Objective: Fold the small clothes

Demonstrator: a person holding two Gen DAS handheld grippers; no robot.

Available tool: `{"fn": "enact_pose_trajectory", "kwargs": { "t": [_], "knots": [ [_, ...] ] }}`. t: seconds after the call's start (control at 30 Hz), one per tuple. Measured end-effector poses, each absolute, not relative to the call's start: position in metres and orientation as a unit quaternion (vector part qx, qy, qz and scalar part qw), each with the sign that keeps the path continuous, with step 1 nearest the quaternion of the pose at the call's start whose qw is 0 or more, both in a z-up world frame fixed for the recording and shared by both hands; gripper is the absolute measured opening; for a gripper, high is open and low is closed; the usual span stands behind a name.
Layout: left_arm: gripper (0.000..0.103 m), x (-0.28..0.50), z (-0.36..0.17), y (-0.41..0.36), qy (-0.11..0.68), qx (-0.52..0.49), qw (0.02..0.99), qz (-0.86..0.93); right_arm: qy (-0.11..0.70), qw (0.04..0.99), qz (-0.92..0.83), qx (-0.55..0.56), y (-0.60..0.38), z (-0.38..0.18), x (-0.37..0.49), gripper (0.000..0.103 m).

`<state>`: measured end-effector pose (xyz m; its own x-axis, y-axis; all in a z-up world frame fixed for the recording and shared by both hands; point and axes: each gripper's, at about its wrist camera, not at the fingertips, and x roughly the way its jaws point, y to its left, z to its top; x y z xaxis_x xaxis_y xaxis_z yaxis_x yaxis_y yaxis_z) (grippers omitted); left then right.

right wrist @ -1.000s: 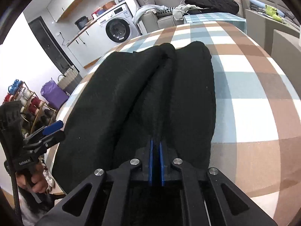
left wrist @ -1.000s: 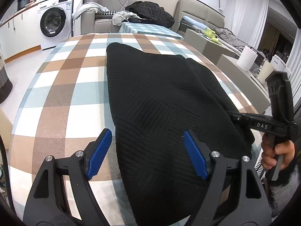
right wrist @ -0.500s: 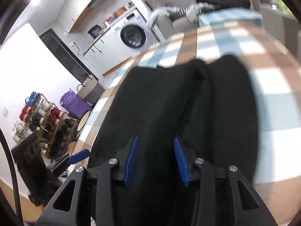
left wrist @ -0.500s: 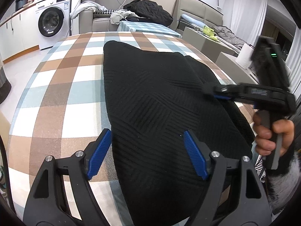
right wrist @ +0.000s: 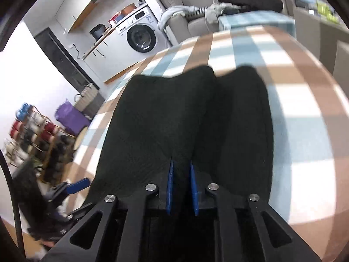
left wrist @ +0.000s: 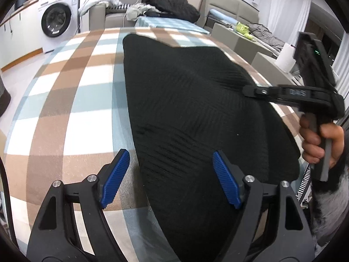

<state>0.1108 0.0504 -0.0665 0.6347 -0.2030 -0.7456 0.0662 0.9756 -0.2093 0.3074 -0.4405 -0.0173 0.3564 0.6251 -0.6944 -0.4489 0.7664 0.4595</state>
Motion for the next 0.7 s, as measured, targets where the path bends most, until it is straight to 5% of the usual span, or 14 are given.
{"fn": "enact_pose_trajectory", "kwargs": {
  "t": [0.2,0.4,0.43,0.5,0.53,0.7],
  "knots": [
    [0.076,0.102,-0.066,0.060,0.419,-0.086,0.901,-0.073,0.451,0.792,0.400,0.102,-0.466,-0.013,0.256,0.038],
    [0.076,0.089,-0.068,0.071,0.424,-0.096,0.898,-0.071,0.453,0.766,0.454,0.037,-0.459,-0.023,0.200,0.041],
    [0.076,0.087,-0.068,0.073,0.424,-0.096,0.898,-0.069,0.453,0.768,0.452,0.021,-0.455,-0.026,0.196,0.041],
    [0.076,0.085,-0.069,0.075,0.426,-0.096,0.897,-0.069,0.445,0.772,0.454,-0.006,-0.449,-0.030,0.190,0.013],
    [0.076,0.085,-0.070,0.075,0.427,-0.094,0.897,-0.067,0.441,0.774,0.454,-0.015,-0.447,-0.030,0.189,0.008],
    [0.077,0.085,-0.073,0.074,0.433,-0.069,0.897,-0.055,0.396,0.762,0.510,0.045,-0.472,0.003,0.192,0.005]
  ]
}}
